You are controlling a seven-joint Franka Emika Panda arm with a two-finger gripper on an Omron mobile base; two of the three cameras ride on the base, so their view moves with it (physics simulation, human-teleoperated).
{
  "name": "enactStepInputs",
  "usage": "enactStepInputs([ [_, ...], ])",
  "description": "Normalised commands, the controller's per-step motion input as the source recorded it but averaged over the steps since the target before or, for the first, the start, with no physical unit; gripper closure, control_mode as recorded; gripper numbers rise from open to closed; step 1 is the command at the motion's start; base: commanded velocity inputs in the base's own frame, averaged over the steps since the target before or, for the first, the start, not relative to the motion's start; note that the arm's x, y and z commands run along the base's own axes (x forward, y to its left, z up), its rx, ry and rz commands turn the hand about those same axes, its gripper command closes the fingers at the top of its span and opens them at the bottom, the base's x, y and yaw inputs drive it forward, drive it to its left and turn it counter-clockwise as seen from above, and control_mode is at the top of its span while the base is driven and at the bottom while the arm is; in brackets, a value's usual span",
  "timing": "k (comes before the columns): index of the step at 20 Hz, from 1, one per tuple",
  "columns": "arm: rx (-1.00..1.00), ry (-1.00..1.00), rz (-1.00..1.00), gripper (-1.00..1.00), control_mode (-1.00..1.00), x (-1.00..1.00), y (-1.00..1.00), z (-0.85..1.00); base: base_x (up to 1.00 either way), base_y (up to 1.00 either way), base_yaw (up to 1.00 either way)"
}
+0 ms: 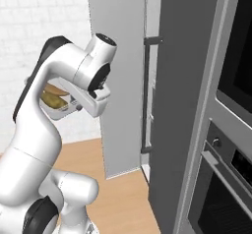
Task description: Take the meat container that has the shrimp and place it on the second highest rack of the freezer. Then take the vegetable container that has the sweet potato and potato and place it on the highest rack of the freezer.
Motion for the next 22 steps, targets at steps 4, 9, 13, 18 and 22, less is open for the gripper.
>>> enactStepInputs([
  [4, 0.0, 0.0, 0.0, 1.0, 1.0, 0.0, 0.0, 0.0, 0.24, 0.54, -0.49],
  [9, 0.0, 0.0, 0.0, 1.0, 1.0, 0.0, 0.0, 0.0, 0.07, 0.79, -0.37],
  [13, 0.0, 0.0, 0.0, 1.0, 1.0, 0.0, 0.0, 0.0, 0.2, 0.81, -0.4],
  [18, 0.0, 0.0, 0.0, 1.0, 1.0, 0.0, 0.0, 0.0, 0.07, 0.29, -0.48],
  [22, 0.0, 0.0, 0.0, 1.0, 1.0, 0.0, 0.0, 0.0, 0.0, 0.06, -0.48],
])
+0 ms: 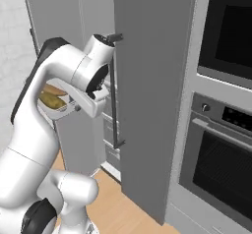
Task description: Take the meat container that has the shrimp and place it on the second highest rack of the freezer. Then take the vegetable container that has the sweet potato and potato and place it on the highest rack of the freezer.
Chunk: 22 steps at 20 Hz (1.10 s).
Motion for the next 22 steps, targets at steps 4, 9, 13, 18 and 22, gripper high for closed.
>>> enactStepInputs([
  [4, 0.0, 0.0, 0.0, 1.0, 1.0, 0.0, 0.0, 0.0, 0.05, 0.27, -0.43],
  [9, 0.0, 0.0, 0.0, 1.0, 1.0, 0.0, 0.0, 0.0, 0.08, 0.36, -0.29],
  [13, 0.0, 0.0, 0.0, 1.0, 1.0, 0.0, 0.0, 0.0, 0.4, 0.64, -0.22],
  [18, 0.0, 0.0, 0.0, 1.0, 1.0, 0.0, 0.0, 0.0, 0.28, 0.69, -0.15],
  [22, 0.0, 0.0, 0.0, 1.0, 1.0, 0.0, 0.0, 0.0, 0.18, 0.16, -0.18],
])
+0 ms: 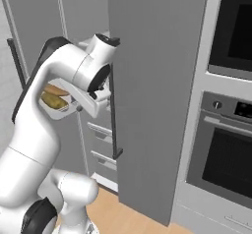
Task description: Take the meat container that has the shrimp and place it on the second highest rack of the freezer. Then take the vegetable container that has the sweet potato and potato and place it on the highest rack of the freezer.
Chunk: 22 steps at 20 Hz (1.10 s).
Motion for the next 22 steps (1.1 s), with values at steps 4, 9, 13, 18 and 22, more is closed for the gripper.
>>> enactStepInputs([
  [4, 0.0, 0.0, 0.0, 1.0, 1.0, 0.0, 0.0, 0.0, 0.37, 0.33, -0.17],
  [9, 0.0, 0.0, 0.0, 1.0, 1.0, 0.0, 0.0, 0.0, 0.57, 0.48, -0.15],
  [13, 0.0, 0.0, 0.0, 1.0, 1.0, 0.0, 0.0, 0.0, 0.59, 0.09, -0.17],
  [18, 0.0, 0.0, 0.0, 1.0, 1.0, 0.0, 0.0, 0.0, 0.62, 0.08, -0.13],
  [22, 0.0, 0.0, 0.0, 1.0, 1.0, 0.0, 0.0, 0.0, 0.06, 0.54, -0.06],
])
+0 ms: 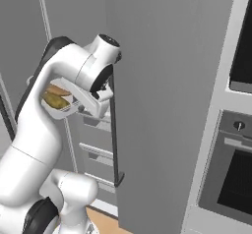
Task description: Take the meat container that has the shrimp and place it on the second highest rack of the freezer. Then take the vegetable container that has the sweet potato and potato and place it on the highest rack of the freezer.
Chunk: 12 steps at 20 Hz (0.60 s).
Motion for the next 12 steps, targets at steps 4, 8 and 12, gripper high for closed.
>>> enactStepInputs([
  [4, 0.0, 0.0, 0.0, 1.0, 1.0, 0.0, 0.0, 0.0, -0.29, 0.58, -0.14],
  [8, 0.0, 0.0, 0.0, 1.0, 1.0, 0.0, 0.0, 0.0, -0.06, 0.22, -0.18],
  [12, 0.0, 0.0, 0.0, 1.0, 1.0, 0.0, 0.0, 0.0, 0.12, 0.08, -0.19],
])
